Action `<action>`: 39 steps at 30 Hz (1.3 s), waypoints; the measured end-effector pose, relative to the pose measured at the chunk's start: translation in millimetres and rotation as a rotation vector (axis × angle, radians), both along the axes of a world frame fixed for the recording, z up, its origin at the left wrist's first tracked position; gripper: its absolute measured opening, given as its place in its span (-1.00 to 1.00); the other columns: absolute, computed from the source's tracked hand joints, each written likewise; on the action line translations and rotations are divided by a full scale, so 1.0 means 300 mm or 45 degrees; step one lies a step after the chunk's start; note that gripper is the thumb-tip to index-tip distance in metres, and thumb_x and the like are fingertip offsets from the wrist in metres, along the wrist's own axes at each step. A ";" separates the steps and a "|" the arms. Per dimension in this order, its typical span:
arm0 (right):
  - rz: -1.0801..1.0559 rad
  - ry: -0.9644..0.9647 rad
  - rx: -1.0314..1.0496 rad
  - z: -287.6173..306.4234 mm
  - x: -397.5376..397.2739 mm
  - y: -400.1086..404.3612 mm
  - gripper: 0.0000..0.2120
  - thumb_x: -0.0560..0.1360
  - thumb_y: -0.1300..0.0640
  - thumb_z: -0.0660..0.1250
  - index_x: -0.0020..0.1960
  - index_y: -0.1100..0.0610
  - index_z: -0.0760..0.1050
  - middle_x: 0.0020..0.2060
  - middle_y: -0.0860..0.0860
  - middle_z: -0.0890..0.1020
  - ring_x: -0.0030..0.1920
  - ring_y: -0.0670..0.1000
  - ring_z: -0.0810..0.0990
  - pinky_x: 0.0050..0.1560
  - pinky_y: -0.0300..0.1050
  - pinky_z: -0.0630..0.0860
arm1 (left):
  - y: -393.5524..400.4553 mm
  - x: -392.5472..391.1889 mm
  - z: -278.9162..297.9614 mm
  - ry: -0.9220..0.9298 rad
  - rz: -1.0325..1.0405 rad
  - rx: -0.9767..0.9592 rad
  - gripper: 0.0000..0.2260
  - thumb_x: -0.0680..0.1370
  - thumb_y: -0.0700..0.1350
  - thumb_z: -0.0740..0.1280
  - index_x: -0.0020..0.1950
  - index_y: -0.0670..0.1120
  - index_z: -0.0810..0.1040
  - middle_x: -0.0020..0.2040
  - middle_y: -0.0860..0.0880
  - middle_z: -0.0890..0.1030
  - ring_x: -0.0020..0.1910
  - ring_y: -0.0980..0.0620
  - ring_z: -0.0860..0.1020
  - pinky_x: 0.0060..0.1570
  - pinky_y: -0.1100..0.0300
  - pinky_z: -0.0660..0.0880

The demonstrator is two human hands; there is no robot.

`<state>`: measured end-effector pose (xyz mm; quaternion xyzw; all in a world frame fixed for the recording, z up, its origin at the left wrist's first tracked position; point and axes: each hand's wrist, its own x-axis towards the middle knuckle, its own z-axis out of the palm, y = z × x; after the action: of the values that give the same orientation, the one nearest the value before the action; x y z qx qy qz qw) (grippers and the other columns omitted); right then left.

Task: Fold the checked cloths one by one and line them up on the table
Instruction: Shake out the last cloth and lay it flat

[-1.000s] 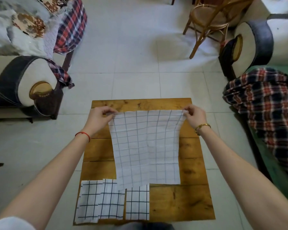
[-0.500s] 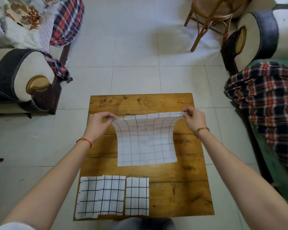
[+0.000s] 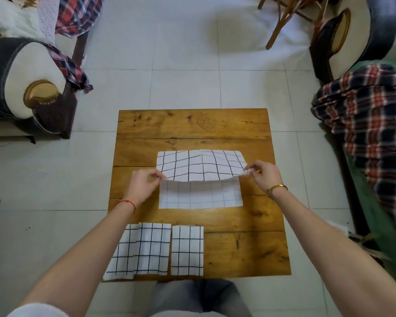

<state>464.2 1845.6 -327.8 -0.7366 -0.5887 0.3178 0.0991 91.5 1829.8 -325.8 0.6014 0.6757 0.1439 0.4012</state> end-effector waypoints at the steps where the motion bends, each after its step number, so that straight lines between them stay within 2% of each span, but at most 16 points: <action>1: 0.004 0.000 -0.034 -0.018 -0.005 -0.018 -0.80 0.51 0.19 0.31 -0.13 -0.09 0.58 -0.12 -0.08 0.67 -0.11 -0.04 0.60 -0.03 -0.06 0.58 | -0.019 -0.002 -0.025 0.005 -0.006 -0.027 -0.83 0.53 -0.21 0.38 -0.12 0.06 0.67 -0.03 0.07 0.67 0.05 0.10 0.57 0.13 0.16 0.48; 5: 0.030 -0.009 -0.107 -0.098 -0.026 -0.087 -0.82 0.53 0.21 0.28 -0.10 -0.03 0.60 -0.09 -0.09 0.67 -0.13 -0.09 0.59 -0.08 -0.15 0.57 | -0.084 -0.007 -0.125 0.041 -0.021 -0.102 -0.80 0.53 -0.19 0.38 -0.11 0.13 0.62 0.00 0.08 0.66 -0.01 0.11 0.59 0.08 0.17 0.51; 8: 0.072 -0.013 -0.148 -0.169 -0.041 -0.129 -0.82 0.54 0.20 0.26 -0.06 -0.02 0.60 -0.08 -0.09 0.67 -0.12 -0.09 0.61 -0.10 -0.14 0.58 | -0.119 -0.005 -0.191 0.062 -0.016 -0.144 -0.83 0.54 -0.21 0.36 -0.08 0.08 0.63 0.00 0.08 0.64 0.03 0.15 0.53 0.13 0.19 0.46; 11: 0.102 -0.013 -0.179 -0.240 -0.053 -0.157 -0.82 0.55 0.18 0.25 -0.03 -0.03 0.59 -0.07 -0.10 0.67 -0.10 -0.09 0.61 -0.11 -0.18 0.58 | -0.141 -0.014 -0.260 0.091 -0.040 -0.178 -0.85 0.52 -0.19 0.37 -0.08 0.07 0.64 0.03 0.06 0.64 0.12 0.08 0.53 0.20 0.07 0.49; 13: 0.117 -0.021 -0.199 -0.286 -0.062 -0.174 -0.82 0.55 0.18 0.25 -0.03 -0.05 0.58 -0.07 -0.10 0.68 -0.09 -0.07 0.62 -0.10 -0.13 0.60 | -0.152 -0.019 -0.304 0.101 -0.055 -0.174 -0.88 0.52 -0.18 0.38 -0.06 0.04 0.65 0.03 0.05 0.65 0.16 0.03 0.51 0.23 0.02 0.47; 17: 0.115 -0.059 -0.213 -0.372 -0.080 -0.195 -0.79 0.54 0.20 0.23 -0.02 -0.05 0.58 -0.08 -0.09 0.68 -0.02 -0.01 0.61 -0.12 0.00 0.60 | -0.166 -0.018 -0.381 0.127 -0.078 -0.119 -0.91 0.52 -0.13 0.40 -0.02 0.00 0.66 0.06 0.05 0.64 0.17 0.02 0.46 0.21 0.09 0.38; 19: 0.110 -0.072 -0.201 -0.408 -0.089 -0.201 -0.78 0.54 0.21 0.22 0.00 -0.05 0.57 -0.09 -0.09 0.68 0.01 -0.01 0.58 -0.12 -0.03 0.59 | -0.171 -0.018 -0.416 0.102 -0.070 -0.121 -0.89 0.53 -0.09 0.37 0.03 -0.01 0.65 0.07 0.06 0.62 0.17 0.05 0.43 0.18 0.13 0.35; 22: 0.104 -0.078 -0.189 -0.451 -0.096 -0.207 -0.77 0.53 0.21 0.21 0.06 -0.05 0.56 -0.08 -0.06 0.66 0.05 -0.02 0.53 -0.08 -0.08 0.55 | -0.157 -0.001 -0.444 0.078 0.064 -0.050 -0.82 0.58 -0.03 0.28 0.10 -0.05 0.60 0.07 0.03 0.57 0.14 0.09 0.41 0.16 0.14 0.36; 25: 0.077 -0.062 -0.149 -0.468 -0.098 -0.217 -0.73 0.51 0.24 0.21 0.10 -0.02 0.57 -0.05 -0.03 0.63 0.09 0.00 0.52 -0.02 -0.09 0.52 | -0.090 0.015 -0.442 0.014 0.295 0.060 -0.86 0.59 -0.04 0.28 0.09 -0.05 0.53 0.03 0.02 0.51 0.09 0.07 0.43 0.13 0.11 0.43; 29: 0.041 -0.031 -0.033 -0.458 -0.093 -0.205 -0.75 0.50 0.22 0.22 0.09 0.02 0.58 -0.09 0.01 0.59 -0.01 0.03 0.52 -0.09 -0.09 0.51 | 0.048 0.009 -0.437 -0.126 0.450 0.142 -0.84 0.56 0.05 0.28 0.10 0.05 0.47 0.01 -0.01 0.53 0.05 -0.03 0.50 0.09 0.00 0.52; 32: -0.011 -0.051 0.114 -0.438 -0.085 -0.141 -0.79 0.51 0.18 0.21 0.05 0.04 0.57 -0.12 0.04 0.61 -0.06 0.03 0.51 -0.12 -0.07 0.50 | 0.137 0.011 -0.440 -0.147 0.532 0.108 -0.73 0.52 0.19 0.26 0.08 0.04 0.51 0.04 -0.01 0.52 0.06 -0.02 0.49 0.13 -0.02 0.50; 35: -0.184 -0.049 0.255 -0.409 -0.098 -0.036 -0.84 0.55 0.16 0.19 0.00 0.09 0.55 -0.17 0.00 0.59 -0.12 0.01 0.50 -0.16 -0.09 0.46 | 0.198 0.023 -0.443 -0.125 0.572 0.069 -0.61 0.51 0.27 0.24 0.02 -0.03 0.55 0.01 0.01 0.52 0.06 0.00 0.49 0.11 0.10 0.48; 37: -0.379 0.013 0.282 -0.400 -0.112 0.049 -0.84 0.57 0.10 0.18 0.01 0.10 0.52 -0.16 0.01 0.59 -0.13 0.01 0.52 -0.15 -0.09 0.47 | 0.227 0.035 -0.441 -0.143 0.598 0.064 -0.62 0.53 0.23 0.26 -0.02 -0.09 0.56 -0.09 0.08 0.51 -0.04 0.11 0.49 -0.01 0.31 0.41; 39: -0.556 0.108 0.221 -0.405 -0.127 0.125 -0.81 0.58 0.05 0.20 0.05 0.14 0.50 -0.13 0.00 0.57 -0.11 -0.01 0.53 -0.12 -0.13 0.49 | 0.248 0.044 -0.446 -0.152 0.627 0.042 -0.65 0.54 0.18 0.28 -0.06 -0.12 0.56 -0.16 0.10 0.52 -0.16 0.21 0.46 -0.13 0.36 0.36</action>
<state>426.1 1883.1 -449.3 -0.8211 -0.4360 0.2677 0.2532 104.7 1904.1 -459.5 0.4154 0.7746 0.2835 0.3834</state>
